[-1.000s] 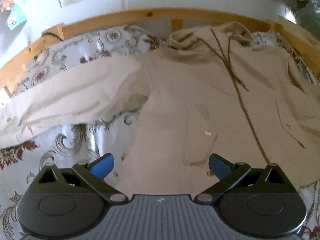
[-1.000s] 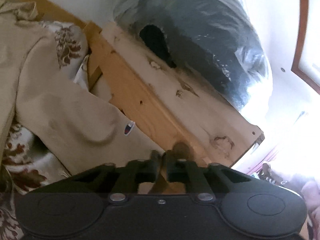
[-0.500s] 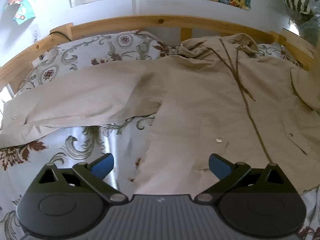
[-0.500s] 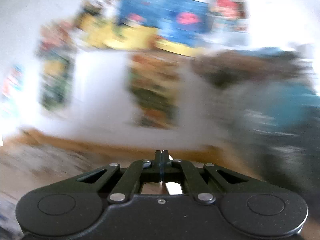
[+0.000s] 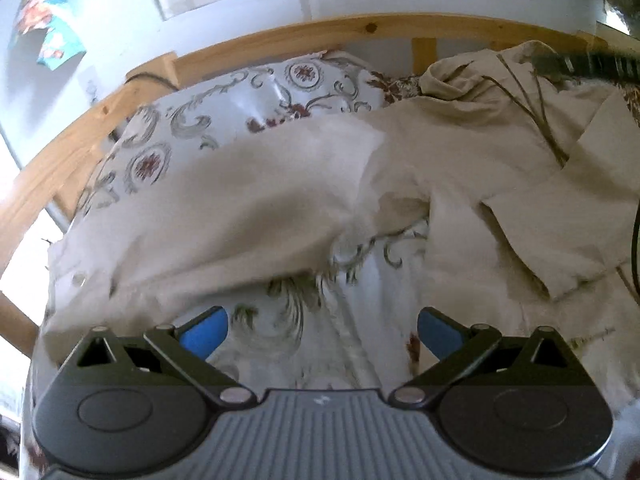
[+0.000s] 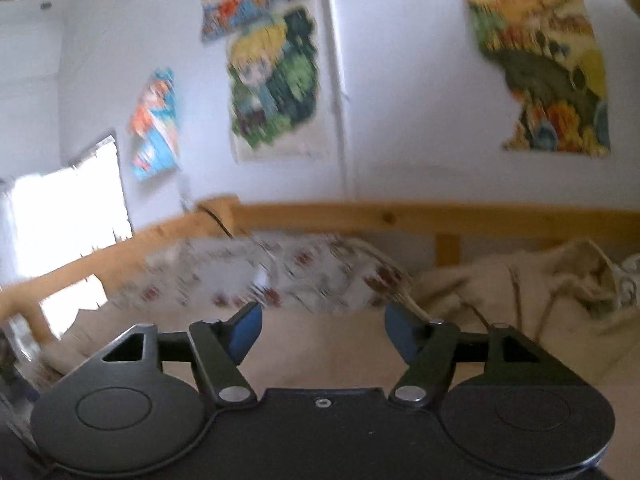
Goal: Fold large clothes
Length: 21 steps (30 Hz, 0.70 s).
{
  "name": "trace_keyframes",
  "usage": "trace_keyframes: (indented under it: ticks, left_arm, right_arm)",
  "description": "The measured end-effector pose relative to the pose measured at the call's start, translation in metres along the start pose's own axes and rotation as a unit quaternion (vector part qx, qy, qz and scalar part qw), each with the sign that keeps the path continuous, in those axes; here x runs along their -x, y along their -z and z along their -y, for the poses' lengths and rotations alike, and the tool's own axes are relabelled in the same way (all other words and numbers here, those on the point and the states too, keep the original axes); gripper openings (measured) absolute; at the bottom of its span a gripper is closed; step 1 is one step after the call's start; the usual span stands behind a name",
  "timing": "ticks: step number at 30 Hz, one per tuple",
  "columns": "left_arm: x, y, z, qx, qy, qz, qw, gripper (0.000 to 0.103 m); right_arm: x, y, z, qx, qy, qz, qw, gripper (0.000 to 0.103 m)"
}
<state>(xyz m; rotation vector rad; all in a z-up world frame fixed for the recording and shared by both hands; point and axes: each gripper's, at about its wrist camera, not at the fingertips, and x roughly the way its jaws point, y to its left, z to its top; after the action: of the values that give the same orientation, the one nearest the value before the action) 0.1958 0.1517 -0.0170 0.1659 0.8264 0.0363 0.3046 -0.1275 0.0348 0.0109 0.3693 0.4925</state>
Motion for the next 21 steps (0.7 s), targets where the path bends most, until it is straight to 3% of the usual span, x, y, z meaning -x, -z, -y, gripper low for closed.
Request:
trace_keyframes:
  ticks: [3, 6, 11, 13, 15, 16, 18, 19, 20, 21]
  left_arm:
    - [-0.027, -0.019, 0.010, 0.014, 0.032, 0.009, 0.9993, 0.102]
    - [-0.055, -0.036, 0.030, 0.023, 0.073, 0.024, 0.9968, 0.102]
    - [-0.096, -0.057, 0.090, 0.027, 0.121, 0.051, 0.9910, 0.102]
    - [-0.110, -0.055, 0.118, 0.024, 0.109, 0.050, 0.9925, 0.102]
    - [-0.124, -0.049, 0.144, 0.009, 0.098, 0.034, 0.9946, 0.102]
    - [-0.129, -0.045, 0.152, 0.000, 0.090, 0.028, 0.9956, 0.102]
    - [-0.135, -0.036, 0.169, -0.020, 0.060, 0.025, 0.9977, 0.103]
    - [-0.133, -0.032, 0.172, -0.019, 0.051, 0.038, 0.9978, 0.102]
    - [-0.132, -0.029, 0.173, -0.016, 0.048, 0.044, 0.9978, 0.102]
    - [-0.131, -0.026, 0.174, -0.011, 0.046, 0.044, 0.9979, 0.102]
  right_arm:
    - [-0.005, 0.034, 0.033, 0.006, 0.054, -0.007, 0.999, 0.084]
    - [0.000, 0.052, 0.073, 0.034, 0.141, -0.014, 0.989, 0.092]
    - [0.027, 0.076, 0.152, 0.034, 0.311, -0.024, 0.950, 0.098]
    - [0.047, 0.086, 0.188, -0.011, 0.336, -0.038, 0.941, 0.096]
    - [0.068, 0.100, 0.222, -0.081, 0.318, -0.044, 0.944, 0.093]
    - [0.075, 0.107, 0.238, -0.114, 0.309, -0.054, 0.943, 0.090]
    - [0.081, 0.123, 0.265, -0.162, 0.299, -0.084, 0.937, 0.069]
    - [0.079, 0.131, 0.273, -0.176, 0.294, -0.104, 0.934, 0.040]
    - [0.077, 0.137, 0.279, -0.191, 0.280, -0.116, 0.934, 0.028]
    - [0.080, 0.141, 0.280, -0.196, 0.276, -0.107, 0.935, 0.027]
